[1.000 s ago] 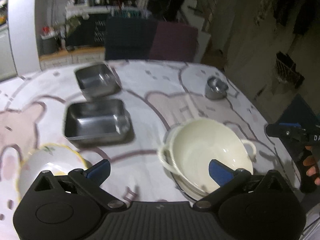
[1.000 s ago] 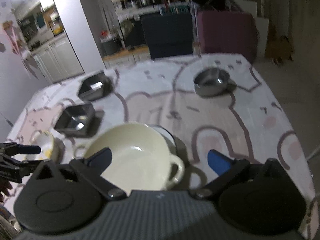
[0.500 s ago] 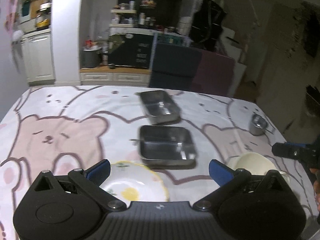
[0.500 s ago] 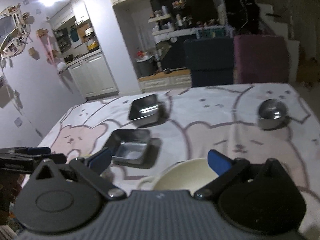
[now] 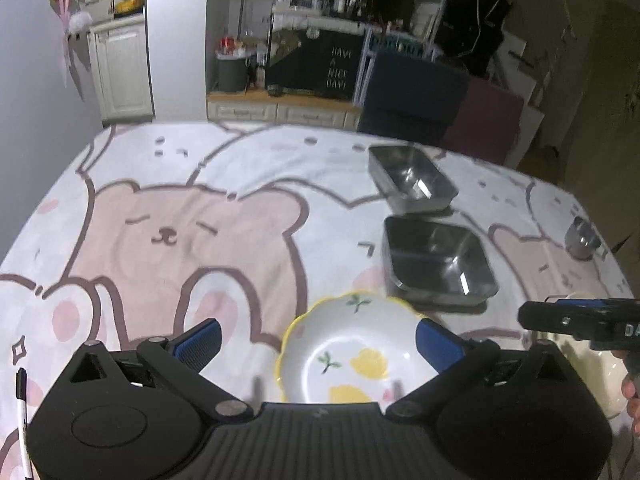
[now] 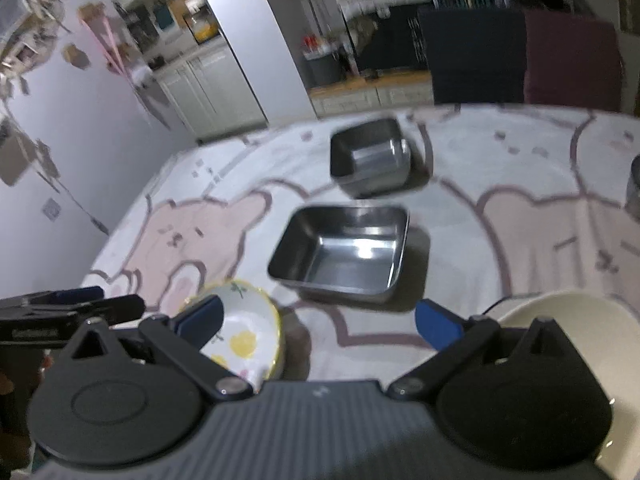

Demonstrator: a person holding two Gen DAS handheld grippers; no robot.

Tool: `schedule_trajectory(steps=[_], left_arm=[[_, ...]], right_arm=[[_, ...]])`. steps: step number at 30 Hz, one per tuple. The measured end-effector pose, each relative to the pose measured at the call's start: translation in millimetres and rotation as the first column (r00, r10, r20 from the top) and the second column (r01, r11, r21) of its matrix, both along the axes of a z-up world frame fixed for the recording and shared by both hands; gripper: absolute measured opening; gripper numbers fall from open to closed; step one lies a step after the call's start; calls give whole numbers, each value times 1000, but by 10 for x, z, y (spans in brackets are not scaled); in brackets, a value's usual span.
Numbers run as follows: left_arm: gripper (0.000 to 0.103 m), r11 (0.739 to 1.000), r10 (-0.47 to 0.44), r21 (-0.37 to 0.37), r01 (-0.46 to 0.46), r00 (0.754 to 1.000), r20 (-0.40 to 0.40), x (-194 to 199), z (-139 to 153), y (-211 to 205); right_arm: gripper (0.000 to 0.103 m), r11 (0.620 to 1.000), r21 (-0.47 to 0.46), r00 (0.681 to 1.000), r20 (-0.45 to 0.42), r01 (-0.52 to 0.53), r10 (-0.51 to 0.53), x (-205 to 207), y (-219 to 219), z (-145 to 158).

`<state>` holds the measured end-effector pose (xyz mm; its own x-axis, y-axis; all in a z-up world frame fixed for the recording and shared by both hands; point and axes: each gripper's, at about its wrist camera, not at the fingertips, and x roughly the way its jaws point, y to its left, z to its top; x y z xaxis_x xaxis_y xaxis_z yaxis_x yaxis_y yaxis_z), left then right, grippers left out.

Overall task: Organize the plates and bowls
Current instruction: 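Move both grippers to the yellow-rimmed floral plate and close on its rim, then lift the floral plate with both grippers and carry it toward the cream bowl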

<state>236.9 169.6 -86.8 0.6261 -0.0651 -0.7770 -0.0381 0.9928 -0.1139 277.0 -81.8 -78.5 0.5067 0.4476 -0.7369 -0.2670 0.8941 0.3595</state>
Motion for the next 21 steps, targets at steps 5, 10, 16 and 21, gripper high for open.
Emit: schedule_trajectory(steps=[5, 10, 16, 21], left_arm=[[69, 999, 11, -43, -15, 996, -89, 128, -203, 174], [48, 997, 7, -69, -19, 986, -165, 253, -415, 305], [24, 995, -18, -99, -5, 973, -228, 332, -622, 307], [23, 997, -53, -68, 37, 968, -247, 367, -701, 205]], right_arm=[[97, 1000, 4, 988, -154, 6, -6, 177, 156, -219], [65, 999, 23, 961, -276, 24, -17, 290, 298, -402], [32, 999, 3, 952, -306, -32, 32, 353, 548, -531], [21, 997, -28, 941, -335, -65, 52, 382, 713, -634]])
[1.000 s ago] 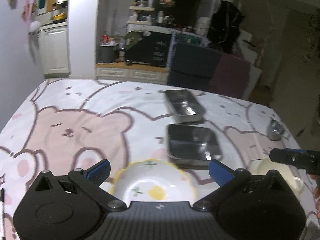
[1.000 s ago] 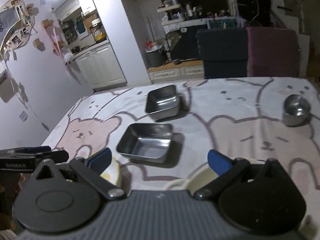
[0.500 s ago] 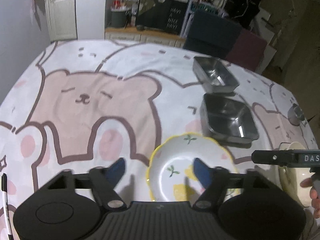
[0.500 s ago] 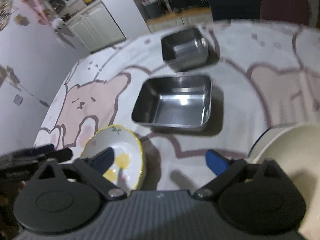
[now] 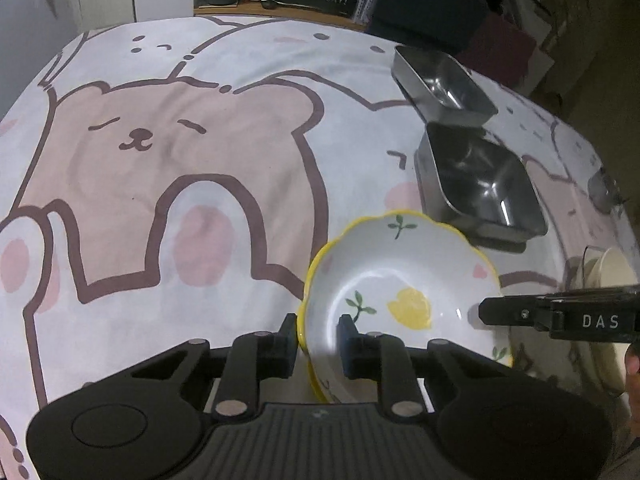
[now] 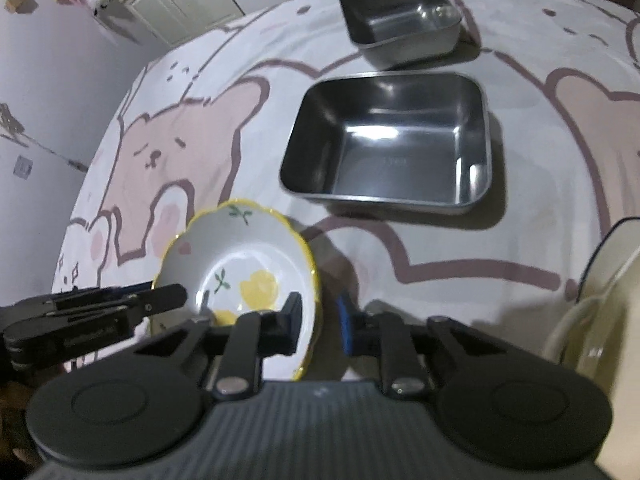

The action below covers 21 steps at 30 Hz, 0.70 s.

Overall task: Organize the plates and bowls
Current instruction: 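Lift the floral plate with both grippers and carry it toward the cream bowl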

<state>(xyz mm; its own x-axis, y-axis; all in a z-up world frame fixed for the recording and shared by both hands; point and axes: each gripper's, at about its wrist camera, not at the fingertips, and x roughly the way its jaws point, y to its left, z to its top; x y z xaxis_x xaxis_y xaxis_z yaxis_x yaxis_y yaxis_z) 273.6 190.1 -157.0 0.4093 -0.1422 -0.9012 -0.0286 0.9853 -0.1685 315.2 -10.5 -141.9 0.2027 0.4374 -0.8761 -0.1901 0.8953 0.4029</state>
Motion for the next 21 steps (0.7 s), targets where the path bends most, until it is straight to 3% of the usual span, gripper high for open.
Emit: schedule_trajectory(steps=[3, 5, 21], left_arm=[[21, 1000, -18, 19, 18, 1000, -4, 2, -33, -20], [15, 999, -26, 41, 27, 999, -21, 11, -83, -24], [12, 1000, 16, 19, -16, 1000, 4, -65, -86, -36]], right_arm=[[17, 999, -22, 999, 3, -34, 34, -11, 104, -41], [17, 997, -50, 999, 4, -53, 53, -18, 175, -72], [15, 979, -152, 989, 21, -139, 144, -63, 357, -123]])
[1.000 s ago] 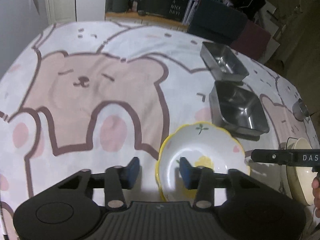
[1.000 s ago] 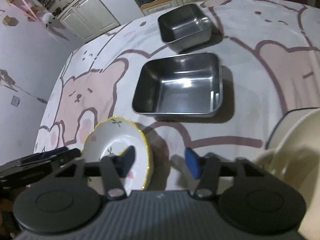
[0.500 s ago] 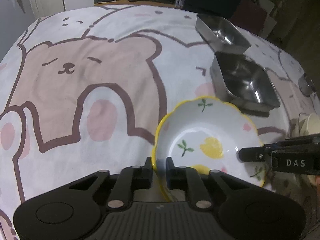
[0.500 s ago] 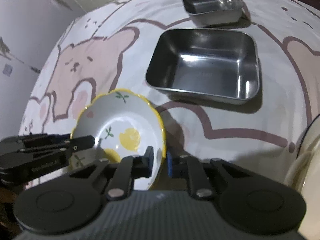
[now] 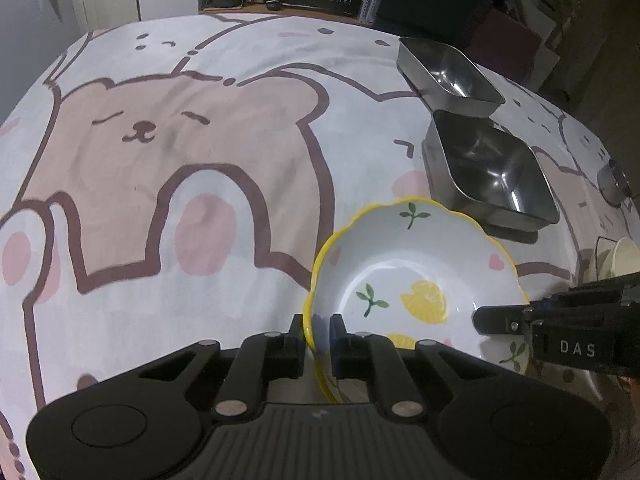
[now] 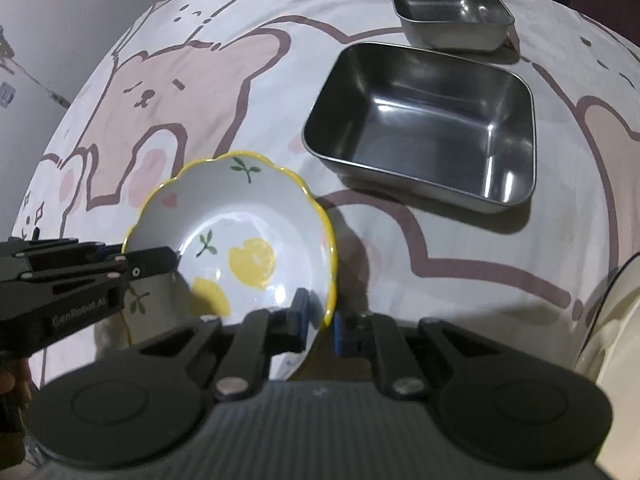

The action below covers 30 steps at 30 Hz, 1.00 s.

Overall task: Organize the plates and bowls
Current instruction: 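Lift the floral plate with both grippers and carry it toward the cream bowl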

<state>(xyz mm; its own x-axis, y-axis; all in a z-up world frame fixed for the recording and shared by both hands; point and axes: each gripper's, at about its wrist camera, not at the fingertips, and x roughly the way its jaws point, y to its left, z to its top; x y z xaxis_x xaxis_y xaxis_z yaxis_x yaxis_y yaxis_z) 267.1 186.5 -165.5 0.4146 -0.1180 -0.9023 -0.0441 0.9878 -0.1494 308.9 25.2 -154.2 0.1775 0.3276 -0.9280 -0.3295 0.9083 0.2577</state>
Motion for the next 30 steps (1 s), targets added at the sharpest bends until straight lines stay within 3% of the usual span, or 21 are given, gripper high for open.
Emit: schedule_trajectory(steps=[5, 12, 19, 30], left_arm=[[12, 1000, 20, -7, -20, 1000, 23, -107, 124, -56], [12, 997, 55, -53, -48, 989, 139, -275, 547, -232], [12, 997, 19, -82, 0, 972, 234, -332, 896, -736], [10, 984, -101, -114, 137, 955, 279, -310, 1037, -1663]], right_arm=[[15, 1000, -2, 1000, 6, -19, 19, -69, -34, 68], [13, 998, 68, 997, 71, 1, -6, -180, -305, 382], [12, 982, 154, 983, 132, 106, -126, -310, -890, 751], [9, 934, 215, 925, 194, 284, -326, -567, -2006, 1036]])
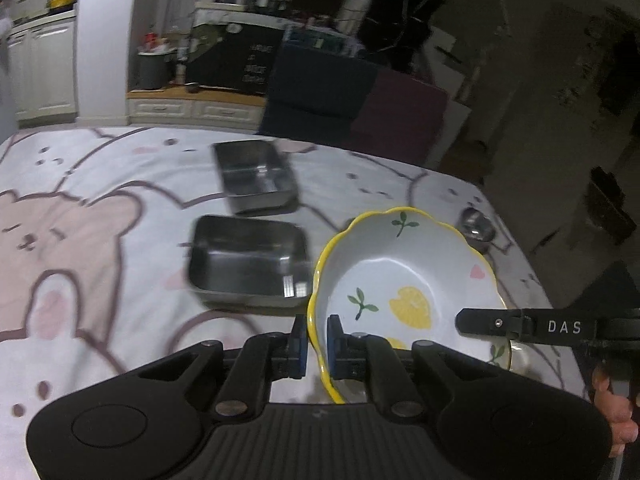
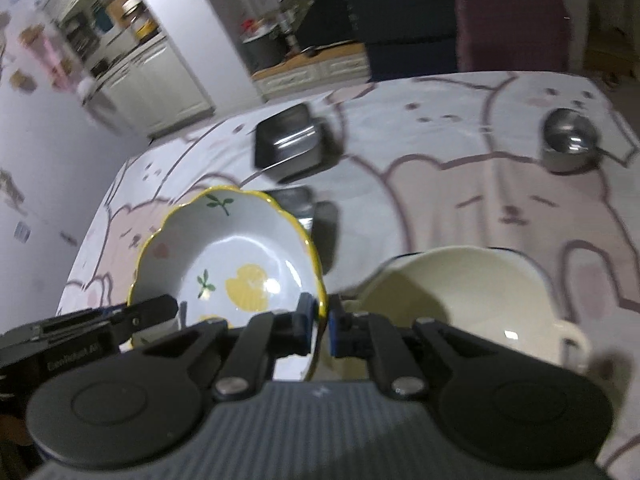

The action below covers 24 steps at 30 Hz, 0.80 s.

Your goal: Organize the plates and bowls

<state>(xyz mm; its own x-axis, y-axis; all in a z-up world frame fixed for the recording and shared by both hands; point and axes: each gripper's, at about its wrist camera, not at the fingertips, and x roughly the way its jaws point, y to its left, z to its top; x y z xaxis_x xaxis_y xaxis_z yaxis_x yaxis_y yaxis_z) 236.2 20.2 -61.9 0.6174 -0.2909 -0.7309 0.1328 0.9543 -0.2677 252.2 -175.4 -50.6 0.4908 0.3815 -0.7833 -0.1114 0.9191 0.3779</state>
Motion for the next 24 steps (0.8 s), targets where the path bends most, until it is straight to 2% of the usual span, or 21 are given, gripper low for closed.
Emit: schedule_trajectory(steps=[6, 12, 24], left_arm=[[10, 998, -69, -11, 69, 998, -1, 85, -28, -461], [10, 992, -128, -9, 128, 991, -38, 171, -159, -820], [10, 989, -142, 26, 148, 977, -159, 308, -509, -1016]], right_arm=[[9, 995, 2, 995, 9, 100, -100, -148, -522, 7], [9, 985, -2, 985, -8, 170, -170, -183, -923, -136], [10, 984, -52, 978, -107, 173, -178, -86, -1133, -484]])
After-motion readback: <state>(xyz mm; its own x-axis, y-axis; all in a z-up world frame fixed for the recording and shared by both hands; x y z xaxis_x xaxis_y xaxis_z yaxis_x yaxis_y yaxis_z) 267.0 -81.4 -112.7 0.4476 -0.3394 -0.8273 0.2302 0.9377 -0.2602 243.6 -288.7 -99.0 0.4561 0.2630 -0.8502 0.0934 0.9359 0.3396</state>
